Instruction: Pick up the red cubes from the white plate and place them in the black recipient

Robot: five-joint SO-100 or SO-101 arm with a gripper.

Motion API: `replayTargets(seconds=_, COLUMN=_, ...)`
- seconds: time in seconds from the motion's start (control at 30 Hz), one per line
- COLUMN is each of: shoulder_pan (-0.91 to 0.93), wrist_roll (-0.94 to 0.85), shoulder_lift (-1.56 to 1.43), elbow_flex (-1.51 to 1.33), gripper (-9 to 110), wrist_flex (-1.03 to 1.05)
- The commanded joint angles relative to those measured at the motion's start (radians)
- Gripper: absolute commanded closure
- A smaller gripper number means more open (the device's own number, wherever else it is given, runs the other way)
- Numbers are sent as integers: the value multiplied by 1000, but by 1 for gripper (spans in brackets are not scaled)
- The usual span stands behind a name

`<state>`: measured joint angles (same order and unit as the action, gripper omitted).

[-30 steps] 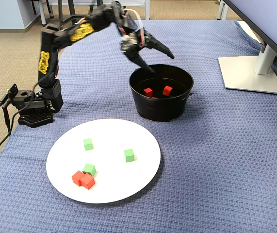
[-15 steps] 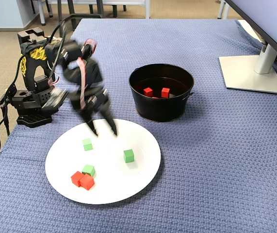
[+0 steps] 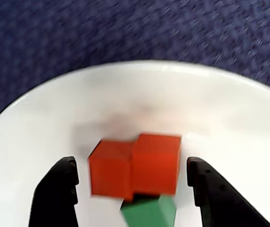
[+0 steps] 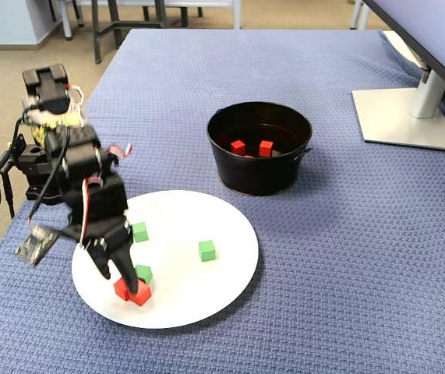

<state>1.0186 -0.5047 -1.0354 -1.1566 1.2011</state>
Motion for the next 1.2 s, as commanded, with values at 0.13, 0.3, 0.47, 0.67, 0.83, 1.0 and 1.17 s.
replayTargets(seconds=0.13, shoulder_pan=17, wrist_roll=0, shoulder_lift=18, elbow_flex=95, gripper=80, wrist_flex=71)
replayTargets(seconds=0.3, shoulder_pan=17, wrist_roll=0, shoulder_lift=38, elbow_flex=95, gripper=81, wrist_flex=66)
replayTargets(seconds=0.47, shoulder_pan=14, wrist_roll=2, shoulder_lift=84, elbow_flex=138, gripper=82, wrist_flex=71)
replayTargets(seconds=0.67, shoulder_pan=9, wrist_roll=3, shoulder_lift=118, elbow_flex=175, gripper=86, wrist_flex=81)
replayTargets(seconds=0.83, shoulder_pan=-2, wrist_roll=6, shoulder_lift=98, elbow_flex=124, gripper=90, wrist_flex=44)
replayTargets(seconds=1.0, shoulder_pan=-17, wrist_roll=6, shoulder_lift=77, elbow_flex=81, gripper=90, wrist_flex=25)
replayTargets(seconds=1.17, shoulder_pan=-32, wrist_roll=12, shoulder_lift=51, elbow_flex=41, gripper=89, wrist_flex=-15)
